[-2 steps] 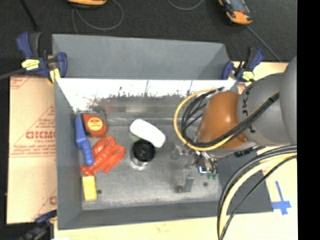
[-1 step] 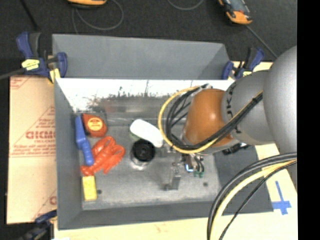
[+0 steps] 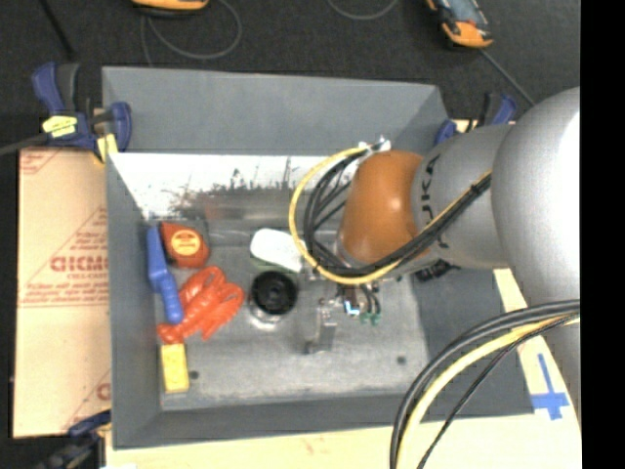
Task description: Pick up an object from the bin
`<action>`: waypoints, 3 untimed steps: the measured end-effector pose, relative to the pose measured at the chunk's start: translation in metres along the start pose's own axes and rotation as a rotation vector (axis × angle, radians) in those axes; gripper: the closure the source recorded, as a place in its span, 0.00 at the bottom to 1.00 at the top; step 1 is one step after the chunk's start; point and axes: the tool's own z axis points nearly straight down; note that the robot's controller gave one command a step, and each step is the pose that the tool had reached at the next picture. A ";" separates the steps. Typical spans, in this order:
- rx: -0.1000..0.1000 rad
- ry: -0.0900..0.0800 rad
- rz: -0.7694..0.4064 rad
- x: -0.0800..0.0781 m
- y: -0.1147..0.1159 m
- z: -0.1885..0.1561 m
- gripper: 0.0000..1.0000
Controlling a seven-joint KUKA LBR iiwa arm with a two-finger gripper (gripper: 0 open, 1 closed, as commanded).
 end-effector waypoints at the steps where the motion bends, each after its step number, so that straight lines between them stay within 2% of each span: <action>1: 0.007 -0.001 0.012 -0.006 -0.011 -0.009 0.00; 2: 0.006 0.001 0.014 -0.005 -0.002 -0.012 0.00; 3: 0.002 -0.002 -0.122 -0.002 -0.003 -0.011 0.00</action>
Offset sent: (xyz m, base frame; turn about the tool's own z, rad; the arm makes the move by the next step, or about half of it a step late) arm 0.0170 0.0411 0.0363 0.0193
